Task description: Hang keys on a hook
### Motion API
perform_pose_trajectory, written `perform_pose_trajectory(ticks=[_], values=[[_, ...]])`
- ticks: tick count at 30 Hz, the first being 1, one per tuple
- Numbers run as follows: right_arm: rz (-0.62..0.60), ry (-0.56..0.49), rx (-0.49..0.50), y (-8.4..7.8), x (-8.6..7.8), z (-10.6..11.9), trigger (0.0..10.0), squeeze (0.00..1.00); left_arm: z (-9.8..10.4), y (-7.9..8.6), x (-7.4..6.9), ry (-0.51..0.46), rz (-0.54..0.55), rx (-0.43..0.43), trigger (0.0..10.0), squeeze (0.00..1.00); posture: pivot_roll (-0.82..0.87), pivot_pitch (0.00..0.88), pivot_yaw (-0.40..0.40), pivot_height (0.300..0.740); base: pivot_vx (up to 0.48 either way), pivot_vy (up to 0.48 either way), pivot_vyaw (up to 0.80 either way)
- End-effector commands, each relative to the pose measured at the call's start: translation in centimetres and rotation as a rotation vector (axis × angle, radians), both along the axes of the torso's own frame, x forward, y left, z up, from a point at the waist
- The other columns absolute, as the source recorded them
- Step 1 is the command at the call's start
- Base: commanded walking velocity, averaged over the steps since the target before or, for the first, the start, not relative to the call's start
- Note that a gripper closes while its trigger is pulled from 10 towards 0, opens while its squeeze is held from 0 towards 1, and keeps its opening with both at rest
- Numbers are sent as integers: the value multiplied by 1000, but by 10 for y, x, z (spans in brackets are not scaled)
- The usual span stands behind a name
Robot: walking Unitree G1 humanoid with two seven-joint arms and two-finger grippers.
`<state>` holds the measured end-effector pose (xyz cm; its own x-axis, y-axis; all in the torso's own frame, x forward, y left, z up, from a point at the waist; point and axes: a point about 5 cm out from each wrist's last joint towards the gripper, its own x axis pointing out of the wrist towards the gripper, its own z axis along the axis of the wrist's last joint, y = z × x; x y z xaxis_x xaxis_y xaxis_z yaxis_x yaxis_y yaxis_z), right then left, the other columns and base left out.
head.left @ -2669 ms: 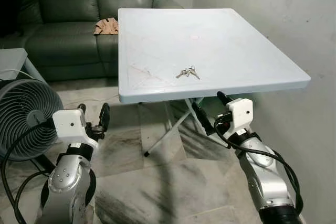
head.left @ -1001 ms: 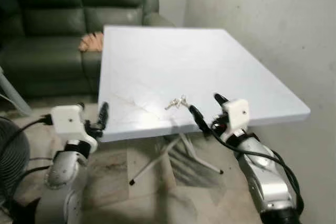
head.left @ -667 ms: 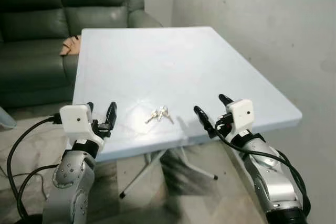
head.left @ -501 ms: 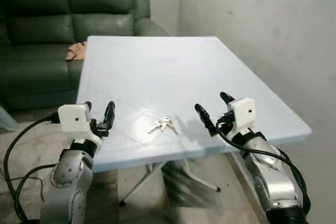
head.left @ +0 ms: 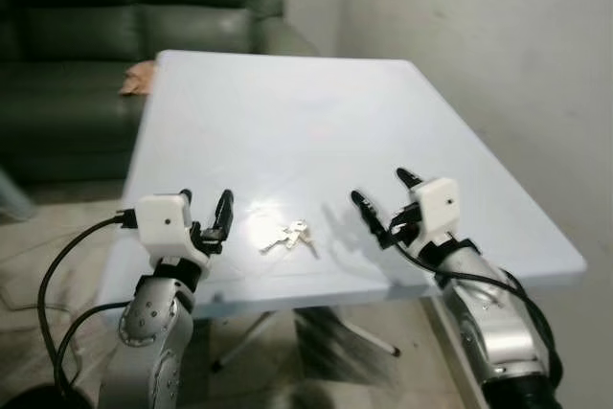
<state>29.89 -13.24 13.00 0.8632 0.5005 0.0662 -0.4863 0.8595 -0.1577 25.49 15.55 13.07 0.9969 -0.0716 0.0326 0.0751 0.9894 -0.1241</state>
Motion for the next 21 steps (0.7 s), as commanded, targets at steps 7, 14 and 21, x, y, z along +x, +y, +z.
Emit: perform_pose_trajectory(ticks=[7,14,21], values=[[-16,-16,10,-1,3,6,10000,0,-1,-9,-2,-4,-13,22,10000,0,-32,0,-67,740,0,0,457],[-19,-7,-3,-2,4,4,10000,0,0,-5,0,-12,-5,11,10000,0,-32,0,-70,740,0,0,0],[-23,13,-5,-2,4,2,10000,0,1,-4,0,-14,-2,-12,10000,0,-32,0,-70,740,0,0,0]])
